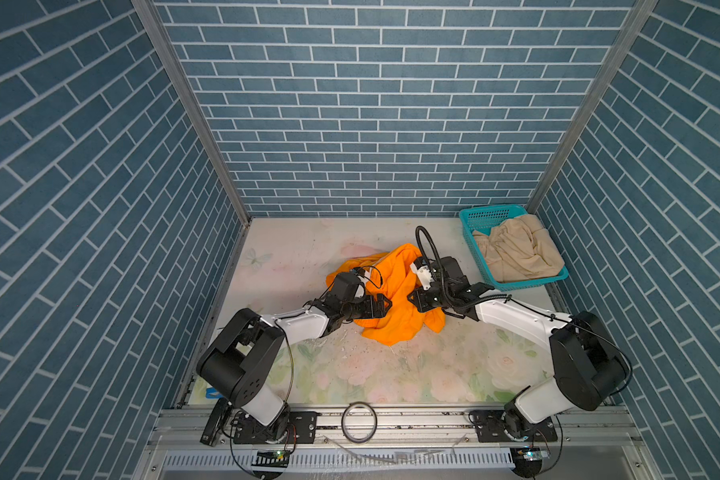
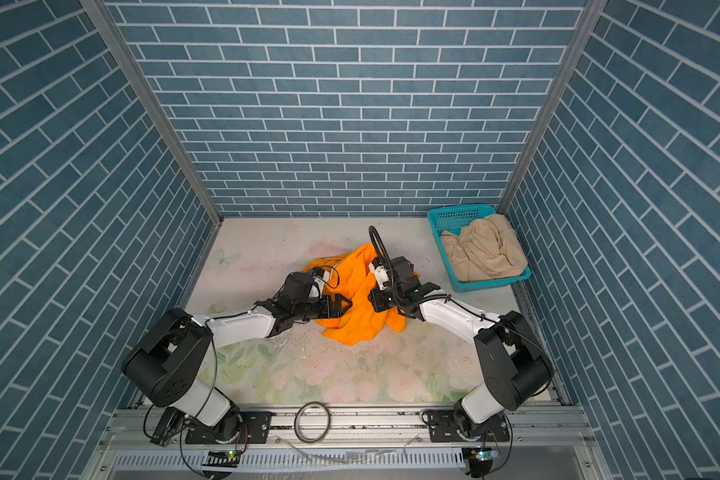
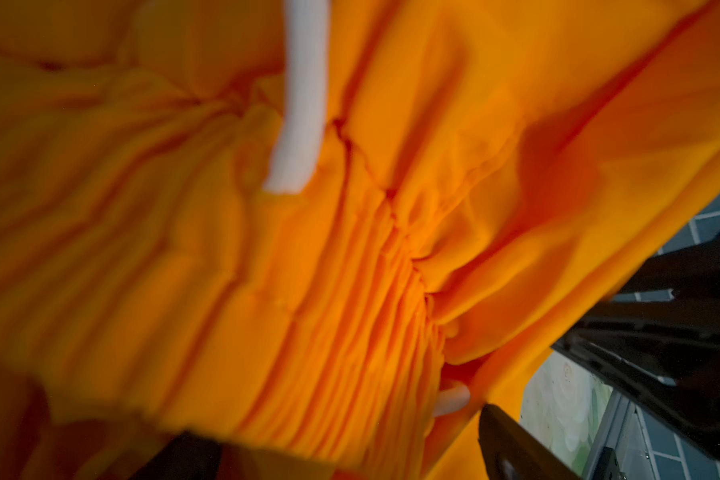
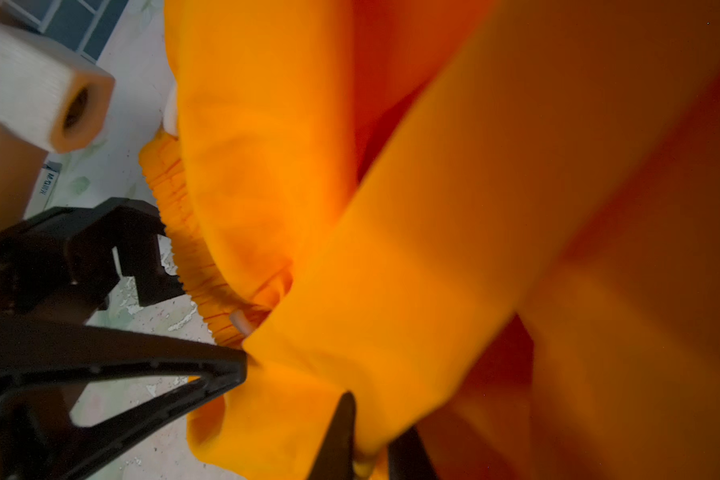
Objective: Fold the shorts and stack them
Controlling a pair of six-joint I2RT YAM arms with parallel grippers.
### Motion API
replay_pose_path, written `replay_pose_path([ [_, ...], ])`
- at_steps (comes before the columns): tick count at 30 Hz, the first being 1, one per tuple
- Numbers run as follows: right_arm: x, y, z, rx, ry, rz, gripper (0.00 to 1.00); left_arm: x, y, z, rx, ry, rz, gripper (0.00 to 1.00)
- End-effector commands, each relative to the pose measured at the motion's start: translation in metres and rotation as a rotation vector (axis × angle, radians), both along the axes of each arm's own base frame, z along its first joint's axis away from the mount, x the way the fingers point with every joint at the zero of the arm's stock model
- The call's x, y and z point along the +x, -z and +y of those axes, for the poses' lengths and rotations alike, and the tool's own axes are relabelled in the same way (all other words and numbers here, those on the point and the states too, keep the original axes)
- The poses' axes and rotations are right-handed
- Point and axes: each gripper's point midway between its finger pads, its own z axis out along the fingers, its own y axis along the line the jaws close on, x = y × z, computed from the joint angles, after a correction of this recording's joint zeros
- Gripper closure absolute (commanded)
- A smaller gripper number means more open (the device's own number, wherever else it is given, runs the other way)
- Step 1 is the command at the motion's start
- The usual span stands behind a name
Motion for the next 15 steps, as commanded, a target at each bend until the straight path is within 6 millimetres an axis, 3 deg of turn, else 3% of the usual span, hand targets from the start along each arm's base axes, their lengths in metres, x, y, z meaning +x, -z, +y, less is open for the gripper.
replay_pose_path([
  [1,0.011,-0.015,-0.017,0.04,0.064,-0.002,1.0,0.016,-0.025,-0.009,-0.027,0.0,-0.066,0.08],
  [6,0.011,-0.022,-0.078,-0.003,0.228,0.03,1.0,0.016,-0.034,-0.014,-0.021,0.018,-0.05,0.1],
  [12,-0.005,-0.021,-0.085,-0.048,0.189,0.069,1.0,-0.003,-0.046,-0.035,-0.005,0.083,-0.03,0.14],
  [15,-0.006,-0.022,-0.086,-0.046,0.19,0.065,1.0,-0.008,-0.041,-0.046,0.007,0.103,-0.021,0.16],
])
